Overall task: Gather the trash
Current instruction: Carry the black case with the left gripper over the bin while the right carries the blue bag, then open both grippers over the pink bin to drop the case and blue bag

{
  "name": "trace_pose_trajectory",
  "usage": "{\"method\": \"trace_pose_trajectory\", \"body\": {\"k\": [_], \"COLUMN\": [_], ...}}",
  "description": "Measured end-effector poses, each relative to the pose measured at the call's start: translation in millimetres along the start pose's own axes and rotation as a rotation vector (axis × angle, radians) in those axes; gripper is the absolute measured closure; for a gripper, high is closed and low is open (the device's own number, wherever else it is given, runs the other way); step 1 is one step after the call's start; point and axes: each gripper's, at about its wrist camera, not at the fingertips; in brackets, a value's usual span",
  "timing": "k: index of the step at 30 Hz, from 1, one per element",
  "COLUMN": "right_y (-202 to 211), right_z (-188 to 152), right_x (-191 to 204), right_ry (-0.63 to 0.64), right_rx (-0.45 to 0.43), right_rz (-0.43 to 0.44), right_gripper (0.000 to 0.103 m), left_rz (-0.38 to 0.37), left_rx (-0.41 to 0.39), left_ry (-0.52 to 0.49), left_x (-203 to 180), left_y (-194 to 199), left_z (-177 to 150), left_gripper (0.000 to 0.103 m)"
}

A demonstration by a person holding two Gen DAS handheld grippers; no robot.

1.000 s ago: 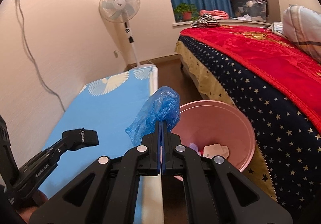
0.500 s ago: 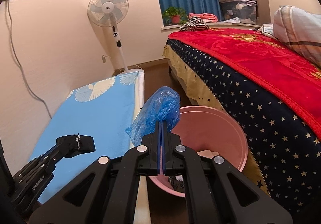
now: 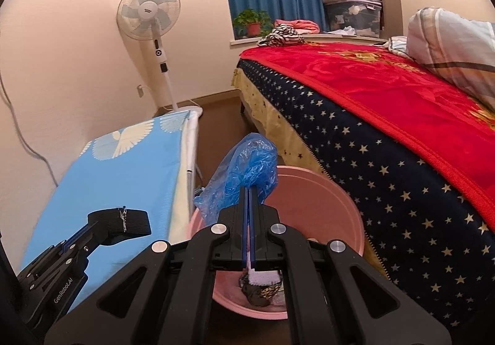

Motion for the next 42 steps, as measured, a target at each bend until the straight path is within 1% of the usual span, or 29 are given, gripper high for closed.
{"method": "trace_pose_trajectory", "body": {"k": [13,19,31,33,35,36,37,38,39,40,42], "right_y": [-12,-15,-16,-16,-15,-14,-12,-10,-8,-7,-5], "right_z": [1,0,1,2,2,2,3,3,3,3,4], "right_x": [-25,-34,-39,-41,-41,-42,-42,-42,-41,-41,-40], "right_ry": [-0.037,-0.053,-0.066,-0.066,-0.068,-0.068,-0.066,-0.063,-0.06,-0.058,-0.052], "right_rx": [0.009,0.013,0.017,0.018,0.015,0.011,0.005,-0.001,-0.007,-0.01,-0.018], "right_rz": [-0.116,-0.156,-0.183,-0.185,-0.196,-0.203,-0.213,-0.219,-0.223,-0.226,-0.233], "right_gripper": [0.102,0.102,0.102,0.102,0.101,0.1,0.1,0.098,0.093,0.089,0.066], "left_rz": [-0.062,-0.084,-0.108,-0.114,-0.124,-0.124,-0.125,-0.127,-0.126,-0.124,-0.119], "left_rx": [0.037,0.053,0.069,0.069,0.068,0.065,0.061,0.058,0.054,0.051,0.042], "left_ry": [-0.006,-0.003,-0.007,-0.008,-0.016,-0.021,-0.026,-0.028,-0.028,-0.026,-0.024], "left_x": [-28,-36,-45,-46,-47,-48,-48,-48,-47,-46,-43], "left_y": [-33,-46,-55,-56,-54,-53,-52,-51,-49,-48,-44], "left_z": [0,0,3,3,4,4,4,4,5,5,7], "left_gripper": [0.091,0.091,0.09,0.089,0.082,0.081,0.076,0.07,0.067,0.061,0.055]}}
Point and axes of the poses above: each gripper's, at about its wrist camera, not at the fingertips, and y roughly against the way its jaws point, x to its left, z to its top, and after that the axes turned 3 degrees about x, right-handed
